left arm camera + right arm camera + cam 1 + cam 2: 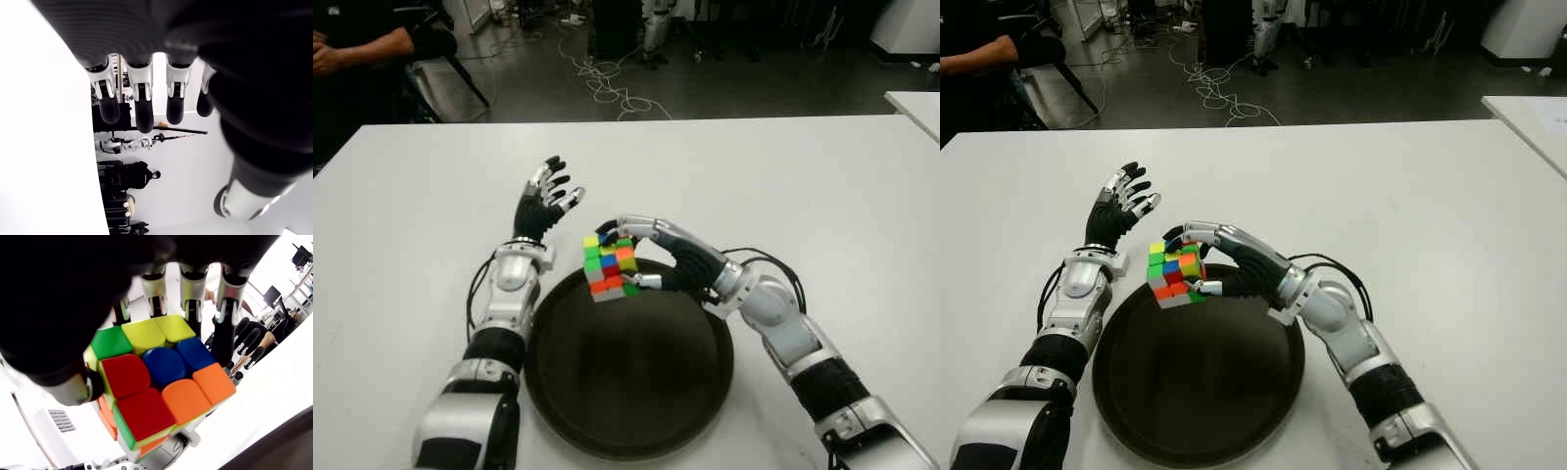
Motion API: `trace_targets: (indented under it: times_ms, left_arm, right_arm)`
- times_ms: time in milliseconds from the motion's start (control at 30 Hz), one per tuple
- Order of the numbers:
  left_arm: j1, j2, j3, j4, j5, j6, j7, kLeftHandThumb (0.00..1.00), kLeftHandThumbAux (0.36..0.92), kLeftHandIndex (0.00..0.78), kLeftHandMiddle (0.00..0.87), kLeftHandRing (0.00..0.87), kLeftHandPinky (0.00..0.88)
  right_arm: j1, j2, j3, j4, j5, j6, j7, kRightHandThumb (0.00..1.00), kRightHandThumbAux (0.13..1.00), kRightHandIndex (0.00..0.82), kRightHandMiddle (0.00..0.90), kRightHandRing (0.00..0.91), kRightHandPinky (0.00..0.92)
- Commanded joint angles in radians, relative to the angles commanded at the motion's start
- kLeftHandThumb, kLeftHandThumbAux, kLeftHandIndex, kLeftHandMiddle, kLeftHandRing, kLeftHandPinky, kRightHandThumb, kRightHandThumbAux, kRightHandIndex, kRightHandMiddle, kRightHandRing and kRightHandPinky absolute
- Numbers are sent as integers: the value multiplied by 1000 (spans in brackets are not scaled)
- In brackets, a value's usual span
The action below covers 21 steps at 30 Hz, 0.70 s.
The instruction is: Pick up the Rubik's Cube and put it in the plate
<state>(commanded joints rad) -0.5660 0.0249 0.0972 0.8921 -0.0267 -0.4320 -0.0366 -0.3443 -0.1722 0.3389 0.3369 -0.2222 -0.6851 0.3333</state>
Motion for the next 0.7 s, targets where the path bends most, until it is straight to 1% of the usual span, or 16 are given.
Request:
trace_targets:
  times_ms: [67, 367, 533, 700]
  left_arm:
    - [1, -1, 1, 0, -1, -5, 0, 135, 759, 114, 152, 151, 166]
    - [5, -5, 2, -9, -6, -6, -5, 135, 752, 112, 145, 137, 139]
    - [6, -7, 4, -13, -5, -3, 0, 129, 745, 115, 142, 133, 132]
    - [5, -10, 7, -12, -6, -2, 3, 126, 752, 105, 144, 132, 134]
  right_arm:
    - [3, 1, 2, 1, -1, 0, 2, 939, 667, 361, 487, 502, 464]
    - [9, 5, 8, 16, -16, -9, -1, 943, 662, 374, 498, 503, 449]
    - [7, 2, 10, 17, -26, -1, 1, 943, 662, 377, 501, 496, 432]
    - [2, -2, 14, 25, -39, 1, 4, 943, 662, 376, 500, 497, 440]
